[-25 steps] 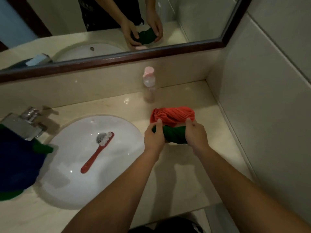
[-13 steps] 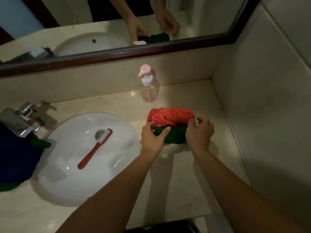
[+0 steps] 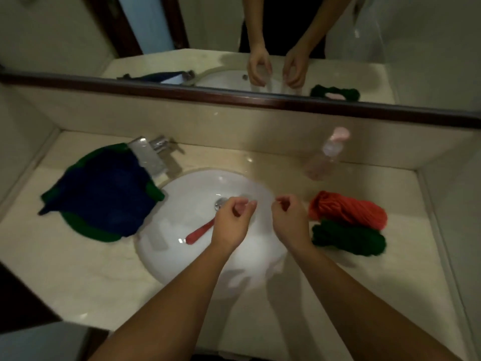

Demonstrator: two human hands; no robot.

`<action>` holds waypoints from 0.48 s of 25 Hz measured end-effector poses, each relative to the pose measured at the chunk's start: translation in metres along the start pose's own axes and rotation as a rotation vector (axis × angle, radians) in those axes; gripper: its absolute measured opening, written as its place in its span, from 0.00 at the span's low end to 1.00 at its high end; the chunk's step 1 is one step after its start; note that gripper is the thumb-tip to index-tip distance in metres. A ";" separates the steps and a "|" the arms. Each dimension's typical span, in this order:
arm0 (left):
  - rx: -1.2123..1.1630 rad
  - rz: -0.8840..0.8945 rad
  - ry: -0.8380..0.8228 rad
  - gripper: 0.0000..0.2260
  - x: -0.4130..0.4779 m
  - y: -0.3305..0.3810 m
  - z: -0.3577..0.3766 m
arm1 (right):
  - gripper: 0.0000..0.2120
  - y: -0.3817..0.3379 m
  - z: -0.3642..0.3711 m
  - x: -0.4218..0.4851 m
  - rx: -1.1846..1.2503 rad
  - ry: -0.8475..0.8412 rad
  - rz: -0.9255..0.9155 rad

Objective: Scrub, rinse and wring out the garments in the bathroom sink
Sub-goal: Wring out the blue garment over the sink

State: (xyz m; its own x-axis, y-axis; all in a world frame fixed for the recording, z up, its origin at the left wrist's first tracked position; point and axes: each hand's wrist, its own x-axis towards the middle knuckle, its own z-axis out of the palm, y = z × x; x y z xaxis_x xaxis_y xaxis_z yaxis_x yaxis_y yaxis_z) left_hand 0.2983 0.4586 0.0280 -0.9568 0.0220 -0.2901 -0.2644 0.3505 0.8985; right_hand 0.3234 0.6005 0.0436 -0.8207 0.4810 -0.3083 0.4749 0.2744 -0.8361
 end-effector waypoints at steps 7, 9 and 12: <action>-0.043 -0.058 0.084 0.07 0.025 -0.066 -0.161 | 0.08 -0.060 0.165 -0.041 -0.133 -0.198 -0.052; -0.006 -0.047 0.100 0.08 0.037 -0.086 -0.206 | 0.10 -0.082 0.212 -0.050 -0.186 -0.249 -0.065; 0.098 -0.043 0.122 0.11 0.059 -0.117 -0.270 | 0.15 -0.114 0.282 -0.060 -0.292 -0.335 -0.086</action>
State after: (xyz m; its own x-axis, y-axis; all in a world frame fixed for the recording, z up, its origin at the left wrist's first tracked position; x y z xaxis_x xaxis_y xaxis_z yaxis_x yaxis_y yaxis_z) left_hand 0.2398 0.1663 -0.0054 -0.9540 -0.1070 -0.2802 -0.2982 0.4388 0.8477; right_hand 0.2294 0.3056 0.0294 -0.8956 0.1638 -0.4136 0.4312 0.5480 -0.7168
